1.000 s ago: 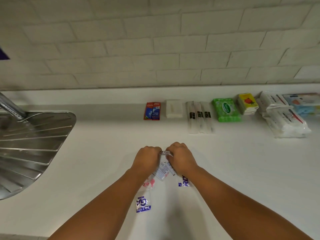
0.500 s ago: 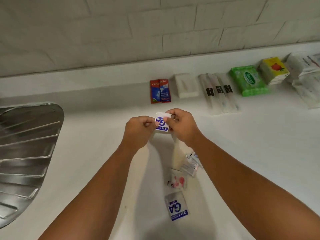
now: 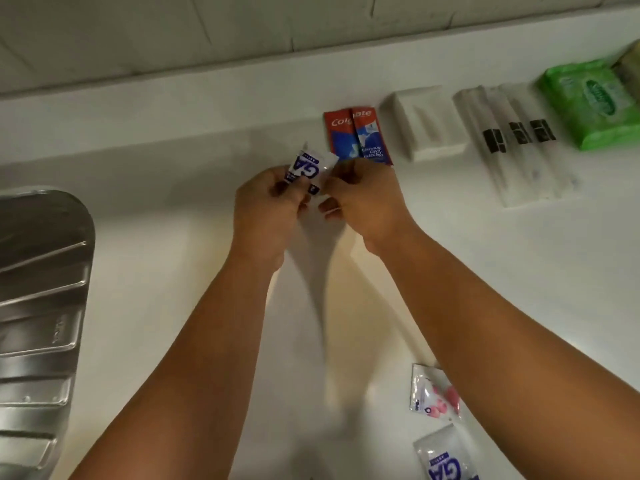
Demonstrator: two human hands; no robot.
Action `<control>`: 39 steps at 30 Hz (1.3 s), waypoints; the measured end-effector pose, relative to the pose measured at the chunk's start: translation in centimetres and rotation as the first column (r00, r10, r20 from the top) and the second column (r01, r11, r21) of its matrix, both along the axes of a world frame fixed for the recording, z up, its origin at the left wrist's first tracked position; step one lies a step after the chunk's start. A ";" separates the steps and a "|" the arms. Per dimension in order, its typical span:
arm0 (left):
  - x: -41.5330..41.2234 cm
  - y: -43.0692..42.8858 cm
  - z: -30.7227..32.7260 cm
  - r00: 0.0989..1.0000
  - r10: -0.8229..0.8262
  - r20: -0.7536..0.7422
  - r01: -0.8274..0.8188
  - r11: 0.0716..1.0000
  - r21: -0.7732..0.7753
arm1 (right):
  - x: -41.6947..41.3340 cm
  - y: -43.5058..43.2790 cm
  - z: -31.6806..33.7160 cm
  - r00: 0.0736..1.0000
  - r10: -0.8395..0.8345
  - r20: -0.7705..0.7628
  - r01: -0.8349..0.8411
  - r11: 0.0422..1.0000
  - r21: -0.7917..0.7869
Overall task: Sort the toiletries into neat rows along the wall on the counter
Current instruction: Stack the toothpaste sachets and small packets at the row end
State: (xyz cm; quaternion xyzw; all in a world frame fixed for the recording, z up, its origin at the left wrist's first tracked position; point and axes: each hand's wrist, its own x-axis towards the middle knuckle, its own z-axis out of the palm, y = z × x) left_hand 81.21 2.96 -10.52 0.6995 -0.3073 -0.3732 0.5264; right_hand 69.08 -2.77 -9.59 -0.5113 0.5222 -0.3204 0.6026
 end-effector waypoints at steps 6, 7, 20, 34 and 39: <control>4.1 -2.0 1.7 0.949 -0.290 0.122 0.280 0.956 0.092 | 1.4 -2.2 0.9 0.914 0.162 -0.371 -0.264 0.933 -0.243; 4.4 -2.5 1.7 0.951 -0.269 0.149 0.261 0.963 0.075 | 1.5 -2.3 0.8 0.904 0.169 -0.392 -0.271 0.937 -0.221; 6.4 -6.5 -1.9 0.979 -0.038 0.200 0.031 0.999 0.039 | 5.4 -3.2 -0.2 0.933 -0.022 -0.359 -0.036 0.988 -0.153; 6.9 -9.5 -2.8 0.816 0.023 0.577 -0.066 0.996 0.054 | 6.3 -3.6 1.0 0.864 0.188 -0.468 -0.285 0.947 -0.146; 6.7 -9.5 -2.6 0.768 0.028 0.640 -0.090 0.994 0.064 | 6.5 -3.6 1.0 0.876 0.193 -0.442 -0.277 0.952 -0.133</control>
